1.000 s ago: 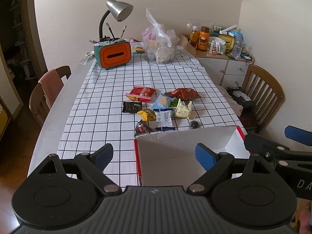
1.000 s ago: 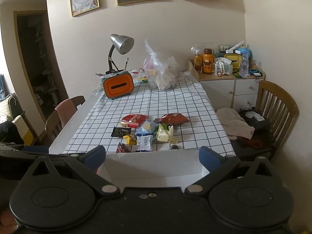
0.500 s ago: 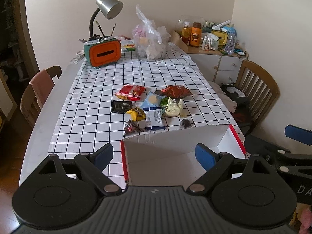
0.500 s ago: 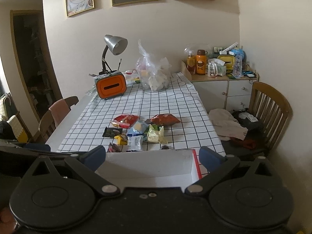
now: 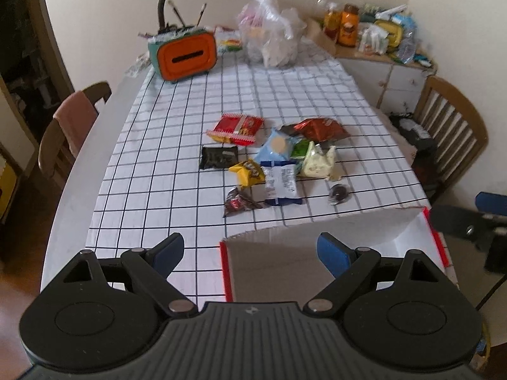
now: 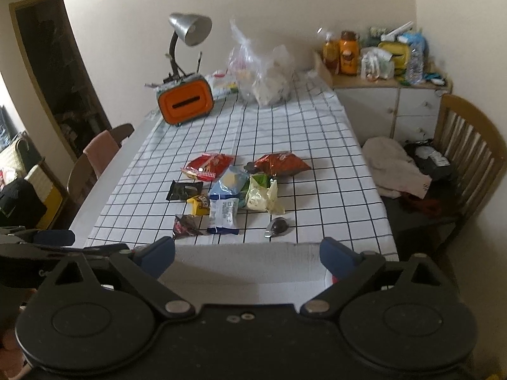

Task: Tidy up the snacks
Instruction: 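Grasp the dark round candy with the right tool while the left tool grasps the brown triangular packet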

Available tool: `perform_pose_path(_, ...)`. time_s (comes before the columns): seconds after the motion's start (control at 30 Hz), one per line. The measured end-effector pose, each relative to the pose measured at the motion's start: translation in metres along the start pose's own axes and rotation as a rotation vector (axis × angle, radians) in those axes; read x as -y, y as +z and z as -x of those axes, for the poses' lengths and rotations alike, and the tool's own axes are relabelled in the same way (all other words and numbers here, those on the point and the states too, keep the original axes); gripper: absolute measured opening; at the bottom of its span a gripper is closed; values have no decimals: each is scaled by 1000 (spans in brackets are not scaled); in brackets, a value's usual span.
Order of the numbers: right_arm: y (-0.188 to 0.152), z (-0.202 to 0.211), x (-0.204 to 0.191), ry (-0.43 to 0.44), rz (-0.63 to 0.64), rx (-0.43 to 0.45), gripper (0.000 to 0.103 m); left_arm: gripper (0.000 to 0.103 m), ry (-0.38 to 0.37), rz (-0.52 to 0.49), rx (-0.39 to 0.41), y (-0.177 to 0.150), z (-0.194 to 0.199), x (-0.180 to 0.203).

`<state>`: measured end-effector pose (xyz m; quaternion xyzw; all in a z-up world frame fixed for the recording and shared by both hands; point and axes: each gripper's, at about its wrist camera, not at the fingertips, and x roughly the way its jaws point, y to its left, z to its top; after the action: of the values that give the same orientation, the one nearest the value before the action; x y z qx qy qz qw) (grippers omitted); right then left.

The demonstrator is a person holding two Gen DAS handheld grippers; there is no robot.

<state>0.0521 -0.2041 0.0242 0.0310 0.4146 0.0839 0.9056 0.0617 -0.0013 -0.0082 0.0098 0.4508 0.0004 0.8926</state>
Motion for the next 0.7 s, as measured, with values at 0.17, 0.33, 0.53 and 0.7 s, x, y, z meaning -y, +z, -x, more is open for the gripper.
perform_pose_path(0.17,33,-33,17,24,-33,-91,93,92,25,4,-44,23,-23,-8)
perform_pose_path(0.33,56,-69,25,29,-44,-162,91,91,21,31,-99,49,-48,-16)
perform_pose_path(0.53,71,-125,31,18,-46,-279,88,92,31,82,-195,76,-94,-27)
perform_pose_path(0.7,70,-176,38,-1,-83,-404,83,92,32,91,-262,90,-130,-29)
